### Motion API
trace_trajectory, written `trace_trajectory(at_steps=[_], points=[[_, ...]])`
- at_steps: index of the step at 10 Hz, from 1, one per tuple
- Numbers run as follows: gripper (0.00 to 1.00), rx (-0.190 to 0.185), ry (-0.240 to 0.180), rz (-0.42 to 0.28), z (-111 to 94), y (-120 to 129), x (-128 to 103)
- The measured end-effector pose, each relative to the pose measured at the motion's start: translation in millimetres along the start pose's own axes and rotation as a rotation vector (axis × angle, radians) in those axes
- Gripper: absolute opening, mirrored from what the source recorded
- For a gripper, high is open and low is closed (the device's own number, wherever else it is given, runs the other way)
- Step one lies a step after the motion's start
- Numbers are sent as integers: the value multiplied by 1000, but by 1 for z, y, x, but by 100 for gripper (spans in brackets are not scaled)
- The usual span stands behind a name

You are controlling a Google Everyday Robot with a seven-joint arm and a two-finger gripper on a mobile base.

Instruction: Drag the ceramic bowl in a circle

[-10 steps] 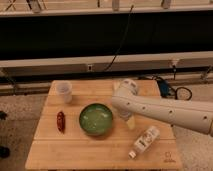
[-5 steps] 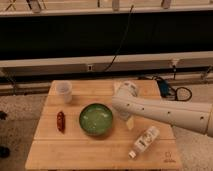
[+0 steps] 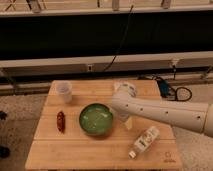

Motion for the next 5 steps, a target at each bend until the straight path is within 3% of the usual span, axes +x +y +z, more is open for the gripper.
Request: trace_trajectory(at_steps=[5], points=[[77, 19, -8, -8, 7, -5, -5]])
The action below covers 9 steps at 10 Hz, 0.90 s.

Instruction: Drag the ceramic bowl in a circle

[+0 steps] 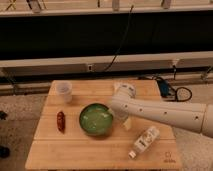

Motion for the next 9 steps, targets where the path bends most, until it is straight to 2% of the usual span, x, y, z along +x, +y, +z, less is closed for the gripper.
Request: trace_trajectory(at_steps=[4, 6, 7, 9], points=[[62, 15, -9, -5, 5, -4, -3], [59, 22, -14, -9, 7, -7, -5], [53, 24, -15, -1, 7, -8, -5], [33, 34, -19, 15, 6, -10, -5]])
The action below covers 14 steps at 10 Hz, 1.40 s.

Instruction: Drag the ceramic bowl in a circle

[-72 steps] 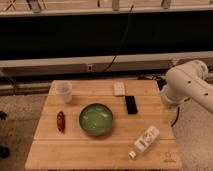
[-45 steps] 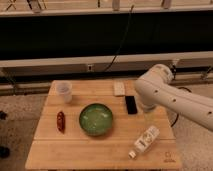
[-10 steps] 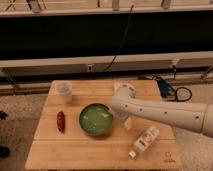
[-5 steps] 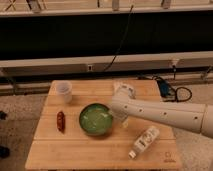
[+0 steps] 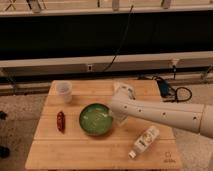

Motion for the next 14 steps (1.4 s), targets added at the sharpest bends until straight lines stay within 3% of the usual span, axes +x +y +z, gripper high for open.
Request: trace_trajectory(at_steps=[2, 4, 7, 12, 14], points=[[11, 6, -2, 4, 0, 1, -1], [2, 19, -3, 12, 0, -2, -1], [2, 28, -9, 12, 1, -11, 4], [2, 41, -28, 4, 0, -24, -16], [2, 46, -32, 12, -1, -23, -11]])
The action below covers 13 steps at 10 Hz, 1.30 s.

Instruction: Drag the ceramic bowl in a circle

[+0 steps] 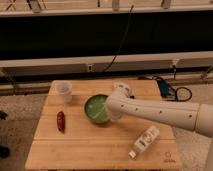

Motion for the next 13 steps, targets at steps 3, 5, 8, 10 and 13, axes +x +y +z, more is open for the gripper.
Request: trace_trajectory(at_steps=[3, 5, 8, 10, 13], points=[[2, 9, 5, 29, -3, 11, 16], [2, 20, 1, 53, -4, 6, 13], [2, 27, -6, 48, -6, 6, 23], [2, 31, -9, 84, -8, 11, 32], [2, 38, -16, 89, -8, 2, 36]])
